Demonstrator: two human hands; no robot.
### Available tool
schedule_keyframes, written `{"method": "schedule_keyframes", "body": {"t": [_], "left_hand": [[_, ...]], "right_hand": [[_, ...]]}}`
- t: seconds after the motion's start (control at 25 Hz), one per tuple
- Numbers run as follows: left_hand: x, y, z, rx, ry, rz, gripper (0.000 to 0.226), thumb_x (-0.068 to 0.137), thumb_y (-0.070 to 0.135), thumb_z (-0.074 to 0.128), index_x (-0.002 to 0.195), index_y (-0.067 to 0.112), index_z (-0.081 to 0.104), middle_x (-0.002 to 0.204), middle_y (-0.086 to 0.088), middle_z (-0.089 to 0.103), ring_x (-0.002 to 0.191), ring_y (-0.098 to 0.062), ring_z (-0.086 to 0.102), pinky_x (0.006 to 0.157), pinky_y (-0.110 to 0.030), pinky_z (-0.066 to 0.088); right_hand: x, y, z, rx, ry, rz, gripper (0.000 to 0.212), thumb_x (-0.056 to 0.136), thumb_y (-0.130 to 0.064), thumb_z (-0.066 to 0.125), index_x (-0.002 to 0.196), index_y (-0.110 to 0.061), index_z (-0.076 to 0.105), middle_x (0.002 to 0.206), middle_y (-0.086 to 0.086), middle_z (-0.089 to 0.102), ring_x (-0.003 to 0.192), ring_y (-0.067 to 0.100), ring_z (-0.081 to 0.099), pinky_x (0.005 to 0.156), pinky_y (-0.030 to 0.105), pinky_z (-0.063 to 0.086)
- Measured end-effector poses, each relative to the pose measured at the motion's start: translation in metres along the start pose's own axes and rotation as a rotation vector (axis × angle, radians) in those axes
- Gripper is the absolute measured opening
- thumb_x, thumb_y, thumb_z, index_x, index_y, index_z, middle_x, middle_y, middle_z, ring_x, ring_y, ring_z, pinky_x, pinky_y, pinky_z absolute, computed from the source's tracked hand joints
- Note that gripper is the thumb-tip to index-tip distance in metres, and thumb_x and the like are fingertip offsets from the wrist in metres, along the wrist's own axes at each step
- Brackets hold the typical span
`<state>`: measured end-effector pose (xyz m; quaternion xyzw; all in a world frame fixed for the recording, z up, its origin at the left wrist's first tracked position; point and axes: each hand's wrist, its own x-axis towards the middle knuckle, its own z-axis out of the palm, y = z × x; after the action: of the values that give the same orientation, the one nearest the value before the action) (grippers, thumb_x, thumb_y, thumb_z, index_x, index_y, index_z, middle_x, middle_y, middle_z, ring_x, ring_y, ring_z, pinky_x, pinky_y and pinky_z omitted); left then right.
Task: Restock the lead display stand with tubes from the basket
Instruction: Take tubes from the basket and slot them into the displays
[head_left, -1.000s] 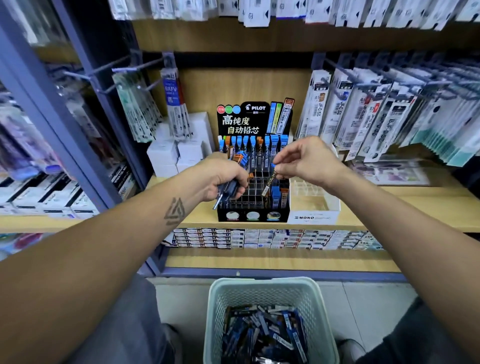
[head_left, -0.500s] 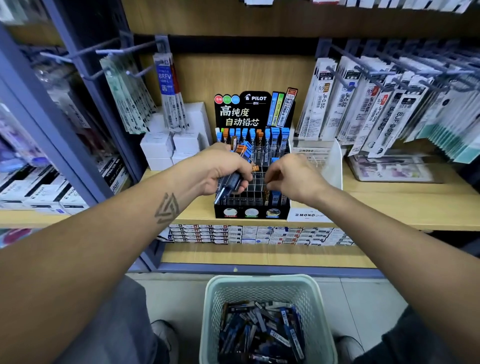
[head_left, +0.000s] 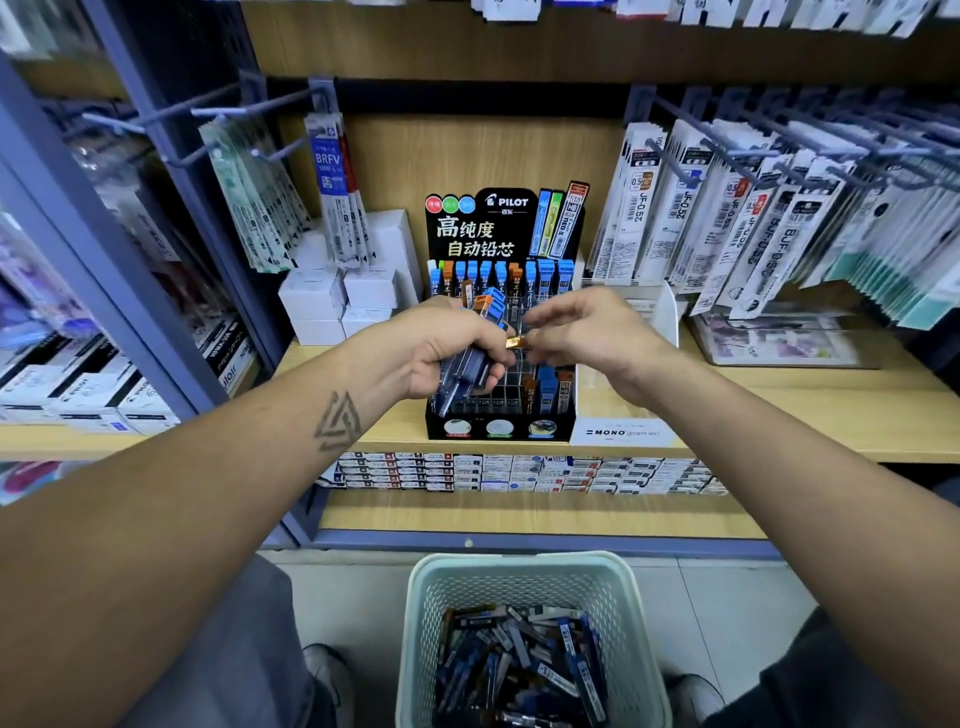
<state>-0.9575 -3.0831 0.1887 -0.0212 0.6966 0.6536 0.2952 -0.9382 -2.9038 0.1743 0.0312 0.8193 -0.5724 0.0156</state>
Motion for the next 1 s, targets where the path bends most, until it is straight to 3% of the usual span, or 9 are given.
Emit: {"method": "schedule_keyframes", "body": {"t": [0.12, 0.32, 0.48, 0.72, 0.8, 1.0], "left_hand": [[0.001, 0.000, 0.002, -0.038, -0.046, -0.004, 0.011, 0.089, -0.013, 0.053, 0.093, -0.006, 0.060, 0.076, -0.018, 0.066, 0.052, -0.017, 0.062, 0.050, -0.026, 0.057], [0.000, -0.001, -0.004, -0.146, -0.088, -0.058, 0.018, 0.092, -0.010, 0.050, 0.094, 0.005, 0.059, 0.081, -0.017, 0.065, 0.054, -0.015, 0.061, 0.053, -0.025, 0.056], [0.001, -0.002, -0.010, -0.113, -0.047, -0.072, 0.017, 0.092, -0.009, 0.051, 0.091, 0.006, 0.058, 0.073, -0.015, 0.065, 0.053, -0.016, 0.062, 0.052, -0.025, 0.056], [-0.001, -0.001, -0.012, -0.031, -0.030, -0.095, 0.013, 0.093, -0.008, 0.051, 0.088, 0.003, 0.056, 0.072, -0.015, 0.064, 0.049, -0.015, 0.062, 0.048, -0.024, 0.056], [0.001, -0.001, -0.014, 0.021, 0.019, -0.098, 0.011, 0.089, -0.010, 0.055, 0.089, 0.001, 0.055, 0.068, -0.016, 0.064, 0.047, -0.016, 0.062, 0.044, -0.026, 0.053], [0.003, 0.000, -0.016, 0.012, 0.090, -0.017, 0.014, 0.086, -0.012, 0.056, 0.090, 0.001, 0.052, 0.062, -0.017, 0.060, 0.047, -0.021, 0.059, 0.044, -0.027, 0.054]], "right_hand": [[-0.009, -0.001, 0.002, 0.162, -0.053, 0.042, 0.014, 0.085, 0.009, 0.070, 0.092, -0.003, 0.071, 0.081, 0.016, 0.075, 0.070, 0.020, 0.072, 0.062, 0.024, 0.057], [-0.004, -0.003, -0.010, 0.273, 0.052, 0.098, 0.014, 0.085, 0.010, 0.068, 0.091, -0.002, 0.072, 0.075, 0.013, 0.072, 0.064, 0.018, 0.068, 0.063, 0.026, 0.056], [-0.002, -0.006, -0.017, 0.206, 0.079, 0.020, 0.013, 0.085, 0.009, 0.067, 0.093, 0.001, 0.073, 0.076, 0.016, 0.071, 0.061, 0.018, 0.065, 0.061, 0.026, 0.054], [-0.003, -0.011, -0.016, 0.174, -0.027, -0.144, 0.011, 0.087, 0.001, 0.072, 0.097, 0.004, 0.072, 0.079, 0.017, 0.070, 0.062, 0.016, 0.064, 0.060, 0.022, 0.055], [-0.002, -0.013, -0.020, 0.033, -0.009, -0.204, 0.009, 0.087, -0.006, 0.074, 0.091, 0.002, 0.072, 0.076, 0.012, 0.070, 0.063, 0.015, 0.064, 0.062, 0.024, 0.055], [0.002, -0.005, 0.001, -0.643, 0.039, -0.327, 0.011, 0.088, -0.028, 0.076, 0.084, -0.018, 0.077, 0.080, -0.005, 0.072, 0.076, 0.013, 0.066, 0.074, 0.028, 0.052]]}}
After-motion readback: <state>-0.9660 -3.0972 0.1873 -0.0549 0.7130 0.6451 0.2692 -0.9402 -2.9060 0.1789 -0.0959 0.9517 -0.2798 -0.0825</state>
